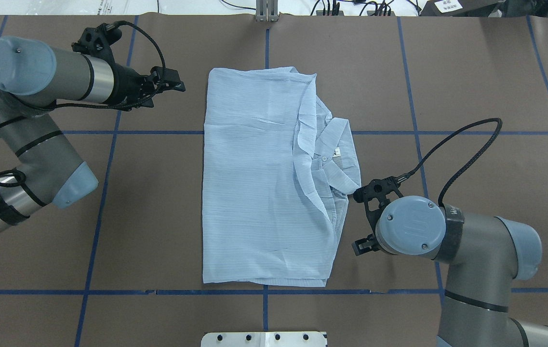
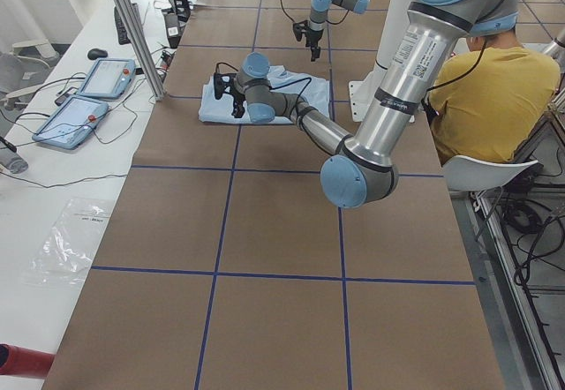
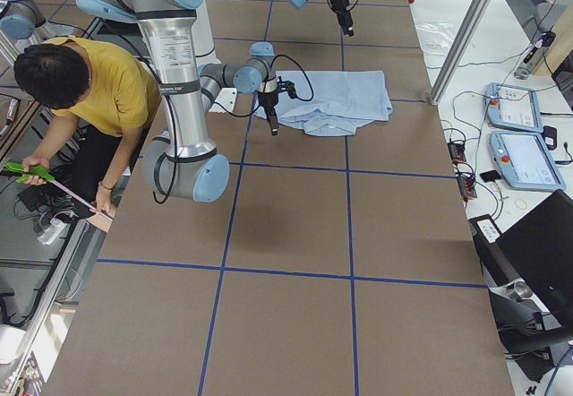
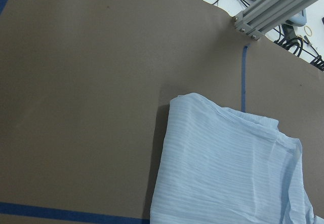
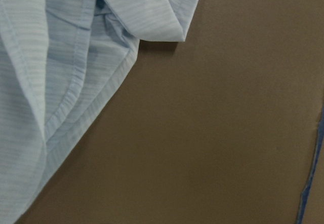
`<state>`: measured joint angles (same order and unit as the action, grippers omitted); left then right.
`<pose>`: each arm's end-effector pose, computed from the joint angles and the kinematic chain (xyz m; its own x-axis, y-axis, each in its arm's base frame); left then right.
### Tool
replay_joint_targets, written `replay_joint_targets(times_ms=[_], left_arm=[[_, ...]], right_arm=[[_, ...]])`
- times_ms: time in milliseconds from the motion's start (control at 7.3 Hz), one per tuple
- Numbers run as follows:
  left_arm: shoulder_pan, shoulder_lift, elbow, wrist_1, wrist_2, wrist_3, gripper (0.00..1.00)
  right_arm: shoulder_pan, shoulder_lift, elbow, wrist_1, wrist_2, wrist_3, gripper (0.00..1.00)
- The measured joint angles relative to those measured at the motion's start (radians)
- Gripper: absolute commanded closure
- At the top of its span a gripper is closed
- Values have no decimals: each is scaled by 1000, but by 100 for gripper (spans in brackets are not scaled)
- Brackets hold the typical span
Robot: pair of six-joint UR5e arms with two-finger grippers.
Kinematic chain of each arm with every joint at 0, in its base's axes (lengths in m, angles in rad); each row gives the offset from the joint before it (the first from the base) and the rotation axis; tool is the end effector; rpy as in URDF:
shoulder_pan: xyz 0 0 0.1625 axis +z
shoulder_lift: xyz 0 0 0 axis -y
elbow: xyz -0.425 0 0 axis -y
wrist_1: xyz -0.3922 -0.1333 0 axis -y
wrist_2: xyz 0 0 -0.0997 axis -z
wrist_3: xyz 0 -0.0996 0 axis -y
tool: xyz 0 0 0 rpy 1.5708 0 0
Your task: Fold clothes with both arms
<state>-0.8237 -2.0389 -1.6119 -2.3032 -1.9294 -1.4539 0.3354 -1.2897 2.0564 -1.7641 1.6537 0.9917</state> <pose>0.3727 -0.5471 0.2864 0.2720 -0.1329 -0.9531 0.4325 0.9016 -0.0023 -0.4668 -0.2952 0.3280 0.8202 -0.2917 0.4921 0.1951 0.9513 0.2387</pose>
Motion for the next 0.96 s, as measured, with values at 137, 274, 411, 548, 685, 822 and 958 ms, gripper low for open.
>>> replay_joint_targets(times_ms=[137, 274, 411, 548, 685, 822, 958], left_arm=[[-2, 10, -28, 21, -5, 2, 3], [-3, 32, -59, 29, -14, 7, 3], [-5, 53, -86, 33, -20, 11, 3], [-6, 66, -103, 34, -23, 12, 3], [-7, 73, -110, 34, -23, 13, 3], [-7, 76, -113, 34, -23, 13, 3], [-7, 79, -114, 34, -23, 13, 3]], right_arm=[[1, 46, -28, -3, -2, 3, 0], [10, 111, -75, -2, -5, 5, 0], [26, 175, -129, 2, -7, 6, 0], [44, 235, -187, 5, -7, 6, 0], [57, 284, -248, 8, -8, 6, 0], [68, 314, -307, 29, -9, 4, 0], [78, 327, -358, 73, -9, 2, 0]])
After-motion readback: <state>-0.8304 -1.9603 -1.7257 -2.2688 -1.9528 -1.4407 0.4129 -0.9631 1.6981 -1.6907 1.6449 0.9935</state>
